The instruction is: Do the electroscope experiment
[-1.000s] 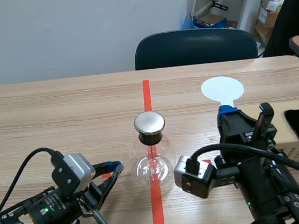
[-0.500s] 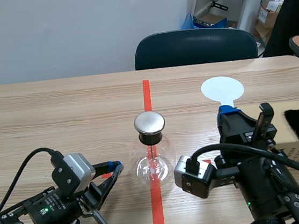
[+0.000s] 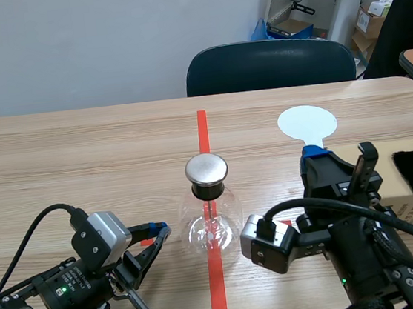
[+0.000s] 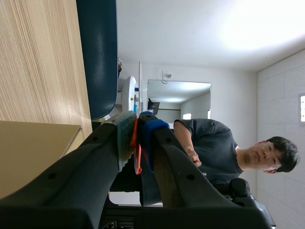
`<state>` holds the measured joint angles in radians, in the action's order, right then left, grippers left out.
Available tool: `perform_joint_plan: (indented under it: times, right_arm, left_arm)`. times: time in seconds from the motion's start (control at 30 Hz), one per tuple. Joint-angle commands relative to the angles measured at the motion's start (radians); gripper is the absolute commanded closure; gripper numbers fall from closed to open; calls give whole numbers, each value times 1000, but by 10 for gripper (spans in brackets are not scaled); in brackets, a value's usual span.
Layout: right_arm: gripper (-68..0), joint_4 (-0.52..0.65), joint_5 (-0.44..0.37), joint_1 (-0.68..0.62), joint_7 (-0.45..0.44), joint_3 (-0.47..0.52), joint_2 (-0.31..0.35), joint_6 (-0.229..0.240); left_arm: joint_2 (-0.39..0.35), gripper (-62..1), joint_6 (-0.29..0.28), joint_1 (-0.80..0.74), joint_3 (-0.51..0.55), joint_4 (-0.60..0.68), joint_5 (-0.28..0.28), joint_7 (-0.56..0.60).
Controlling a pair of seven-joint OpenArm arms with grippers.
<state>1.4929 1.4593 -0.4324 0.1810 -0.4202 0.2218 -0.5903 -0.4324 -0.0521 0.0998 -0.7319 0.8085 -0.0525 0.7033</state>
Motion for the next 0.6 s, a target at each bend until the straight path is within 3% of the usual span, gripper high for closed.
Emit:
perform_joint_plan:
  times: [0.0, 0.57]
  right_arm:
    - [-20, 8, 2, 14, 4, 6, 2, -14]
    - [-20, 8, 2, 14, -15, 6, 2, -14]
  left_arm:
    - [2, -40, 6, 0, 5, 16, -7, 8]
    - [2, -40, 6, 0, 5, 16, -7, 2]
